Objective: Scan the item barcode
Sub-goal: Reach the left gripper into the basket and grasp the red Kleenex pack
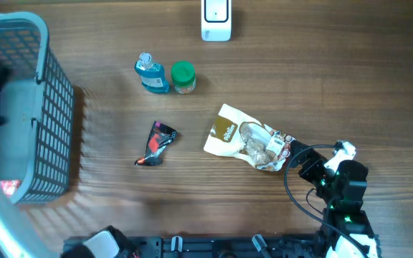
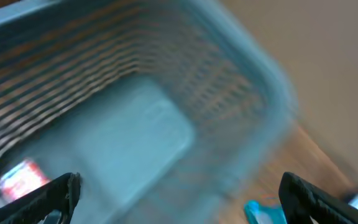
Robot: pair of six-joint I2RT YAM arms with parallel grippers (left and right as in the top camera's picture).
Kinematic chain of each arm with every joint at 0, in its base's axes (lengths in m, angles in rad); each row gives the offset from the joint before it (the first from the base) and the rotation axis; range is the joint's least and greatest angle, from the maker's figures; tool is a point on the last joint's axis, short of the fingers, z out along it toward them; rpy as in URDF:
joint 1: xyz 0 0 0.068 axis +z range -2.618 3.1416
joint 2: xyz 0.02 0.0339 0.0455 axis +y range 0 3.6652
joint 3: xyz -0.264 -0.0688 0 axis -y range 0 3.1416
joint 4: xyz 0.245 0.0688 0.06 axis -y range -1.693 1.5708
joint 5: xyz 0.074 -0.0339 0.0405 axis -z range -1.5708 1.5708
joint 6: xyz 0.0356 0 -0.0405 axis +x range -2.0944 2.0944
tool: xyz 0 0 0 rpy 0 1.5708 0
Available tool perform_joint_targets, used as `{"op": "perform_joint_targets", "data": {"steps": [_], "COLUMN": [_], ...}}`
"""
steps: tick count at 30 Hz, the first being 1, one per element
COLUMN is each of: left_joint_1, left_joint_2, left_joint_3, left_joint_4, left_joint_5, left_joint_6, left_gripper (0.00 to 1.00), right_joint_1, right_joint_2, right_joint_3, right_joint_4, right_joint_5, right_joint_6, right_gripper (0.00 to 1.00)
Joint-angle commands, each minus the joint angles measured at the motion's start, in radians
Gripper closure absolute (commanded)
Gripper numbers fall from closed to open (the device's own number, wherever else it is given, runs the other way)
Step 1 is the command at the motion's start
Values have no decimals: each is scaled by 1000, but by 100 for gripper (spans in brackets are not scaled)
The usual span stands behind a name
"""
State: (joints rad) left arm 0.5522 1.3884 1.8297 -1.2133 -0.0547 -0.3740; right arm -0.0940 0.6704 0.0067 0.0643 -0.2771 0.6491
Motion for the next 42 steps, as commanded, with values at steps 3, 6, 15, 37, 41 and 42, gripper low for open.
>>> {"op": "perform_joint_targets", "data": {"steps": [3,6,15,37,41,42], "left_joint_1": [282,287,288,288,289,289], "left_joint_2": [99,108,114,372,417,425], "left_joint_3": [-45,-156,-620,-646,-647,-647], "left_joint_4": [-85,-49,228,309,310,309], "left_joint_5": [32,-57,-341,-422,-423,-423], "left_joint_6": [-241,-393,-445,-441,-441,-441], "left_gripper": [0,0,0,1,2,3], "right_joint_1": [2,2,2,2,2,2], "right_joint_2": [0,0,0,0,0,0], "right_joint_3": [-1,-1,-1,-1,-1,-1], "right_joint_4": [6,6,5,2,2,2], "right_joint_5": [-11,-11,-11,-3,-3,-3], "right_joint_6": [-10,-10,-14,-21,-21,-21], "right_gripper": [0,0,0,0,0,0]}}
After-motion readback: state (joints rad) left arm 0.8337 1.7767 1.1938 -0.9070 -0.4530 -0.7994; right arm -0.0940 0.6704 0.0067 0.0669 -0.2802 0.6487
